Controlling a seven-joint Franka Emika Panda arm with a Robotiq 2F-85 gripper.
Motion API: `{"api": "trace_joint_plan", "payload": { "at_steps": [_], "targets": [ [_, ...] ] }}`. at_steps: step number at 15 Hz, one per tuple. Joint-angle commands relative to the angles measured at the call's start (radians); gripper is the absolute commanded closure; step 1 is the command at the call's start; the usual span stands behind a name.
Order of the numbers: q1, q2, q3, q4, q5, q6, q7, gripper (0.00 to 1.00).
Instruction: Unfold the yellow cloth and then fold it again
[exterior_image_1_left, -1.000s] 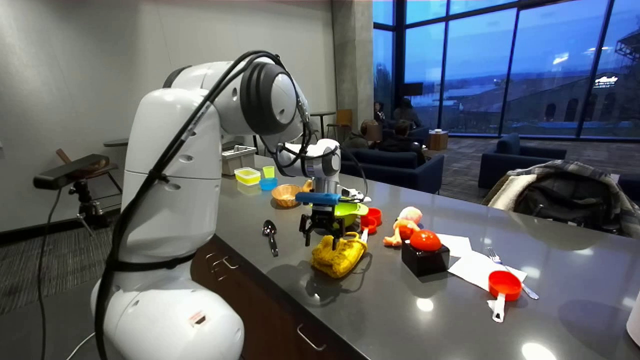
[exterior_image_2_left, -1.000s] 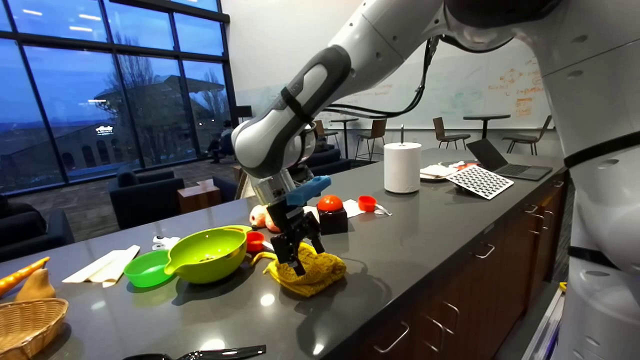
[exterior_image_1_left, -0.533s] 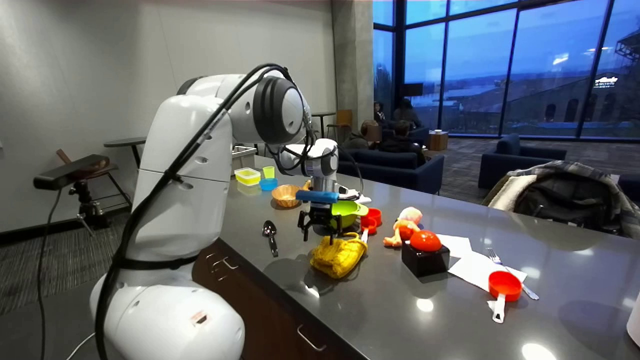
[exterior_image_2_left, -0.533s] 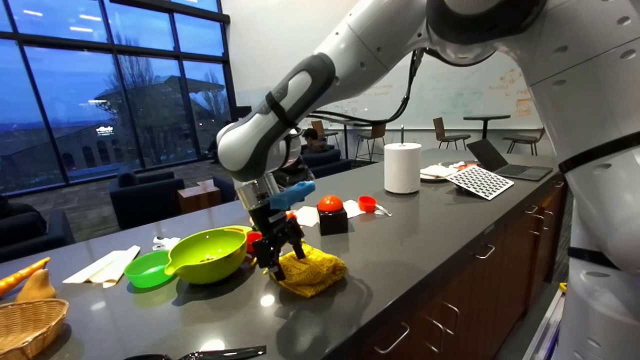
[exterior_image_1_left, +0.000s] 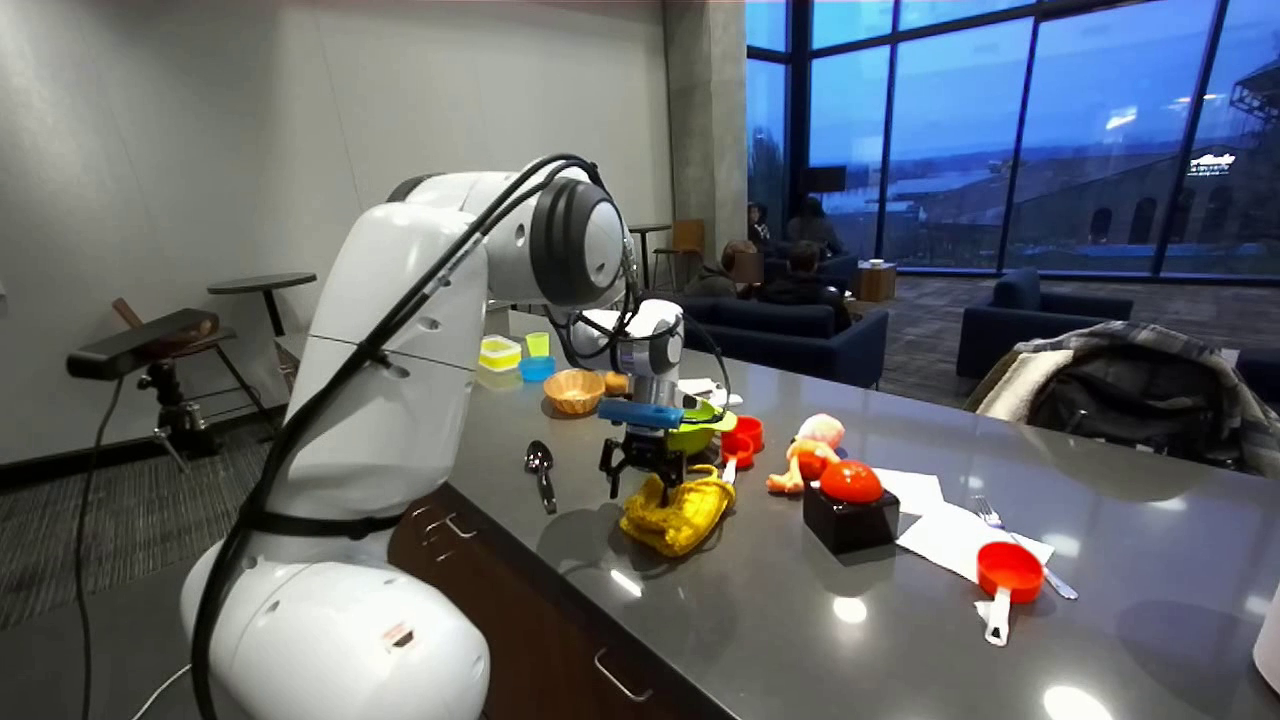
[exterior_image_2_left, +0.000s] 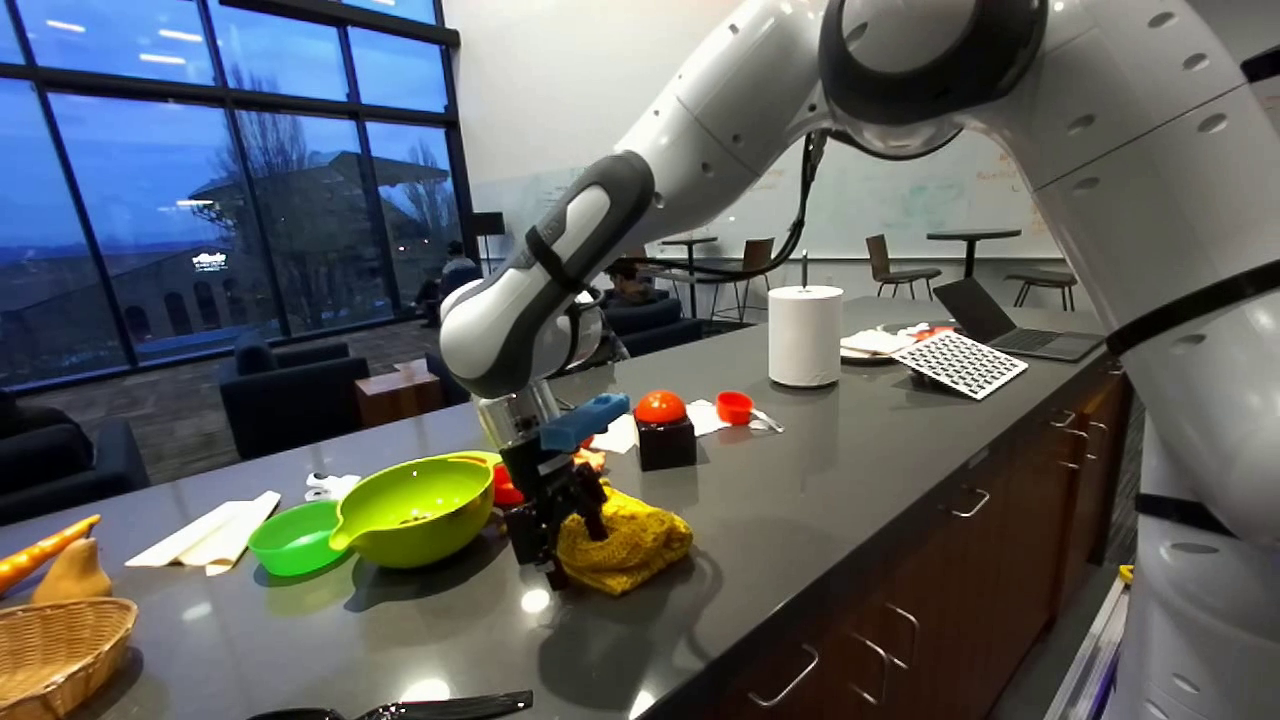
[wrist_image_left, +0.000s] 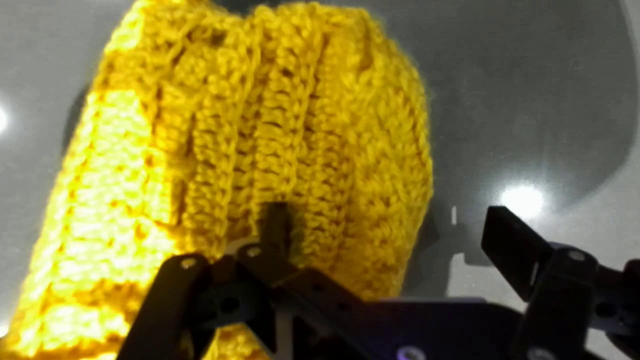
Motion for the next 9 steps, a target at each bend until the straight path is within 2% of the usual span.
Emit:
{"api": "trace_joint_plan", "payload": {
  "at_steps": [1, 4, 5, 7, 9],
  "targets": [
    [-0.009, 0.027, -0.007, 0.001, 0.028, 0.02, -0.023, 0.0],
    [-0.011, 0.027, -0.01, -0.005, 0.03, 0.028, -0.022, 0.03],
    [-0.012, 0.026, -0.01, -0.007, 0.032, 0.033, -0.023, 0.26],
    [-0.011, 0.022, -0.01, -0.01, 0.029, 0.037, -0.023, 0.29],
    [-0.012, 0.017, -0.012, -0.011, 0.029, 0.041, -0.024, 0.4]
  ]
}}
